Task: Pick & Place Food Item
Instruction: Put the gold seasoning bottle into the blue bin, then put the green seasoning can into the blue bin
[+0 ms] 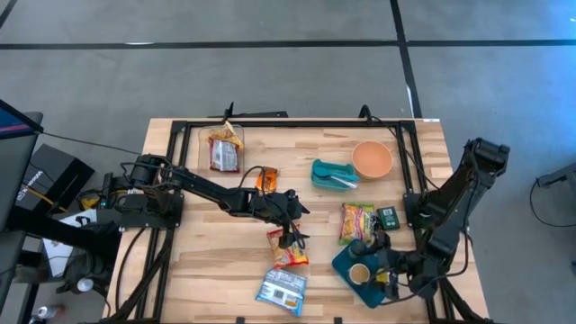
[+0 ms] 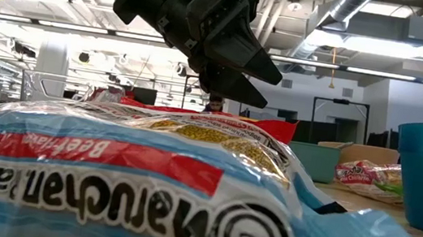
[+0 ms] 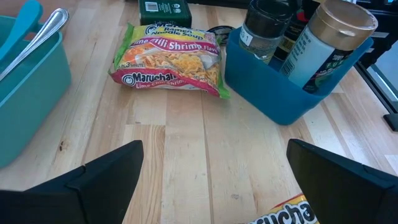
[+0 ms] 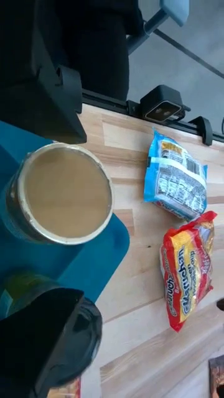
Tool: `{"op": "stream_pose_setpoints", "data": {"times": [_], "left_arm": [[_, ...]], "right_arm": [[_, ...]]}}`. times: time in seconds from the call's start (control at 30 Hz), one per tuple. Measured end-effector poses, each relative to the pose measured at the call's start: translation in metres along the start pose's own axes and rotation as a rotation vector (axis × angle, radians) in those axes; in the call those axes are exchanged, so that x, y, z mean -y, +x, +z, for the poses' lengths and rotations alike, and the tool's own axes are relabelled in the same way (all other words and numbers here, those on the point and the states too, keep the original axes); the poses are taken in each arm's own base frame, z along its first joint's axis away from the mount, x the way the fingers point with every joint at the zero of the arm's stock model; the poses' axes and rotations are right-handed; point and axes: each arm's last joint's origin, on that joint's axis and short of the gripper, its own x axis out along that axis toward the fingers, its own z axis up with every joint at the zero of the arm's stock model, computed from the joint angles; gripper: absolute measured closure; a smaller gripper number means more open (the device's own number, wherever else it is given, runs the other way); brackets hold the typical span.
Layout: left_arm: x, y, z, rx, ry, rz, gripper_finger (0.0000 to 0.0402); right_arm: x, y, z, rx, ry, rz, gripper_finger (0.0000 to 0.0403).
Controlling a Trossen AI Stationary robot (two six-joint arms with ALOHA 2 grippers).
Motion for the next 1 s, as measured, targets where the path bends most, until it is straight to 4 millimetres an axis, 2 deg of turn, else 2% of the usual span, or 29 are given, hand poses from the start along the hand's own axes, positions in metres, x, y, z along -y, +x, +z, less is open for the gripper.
{"op": "stream_pose_setpoints", "data": {"times": [0.3, 0.57, 1.0], "left_arm": [[0.000, 0.000, 0.000, 0.000, 0.000, 0.000, 0.0011], [0.000, 0.000, 0.000, 0.000, 0.000, 0.000, 0.0011], [0.000, 0.000, 0.000, 0.000, 0.000, 0.000, 0.0011]], "right_arm": [[0.005, -0.011, 0.010, 0.031, 0.033, 0.018, 0.0009], [0.012, -0.022, 0.022, 0.161, 0.082, -0.054, 0.0009], [0.042, -0.035, 0.046, 0.308, 0.171, -0.214, 0.0010]]}}
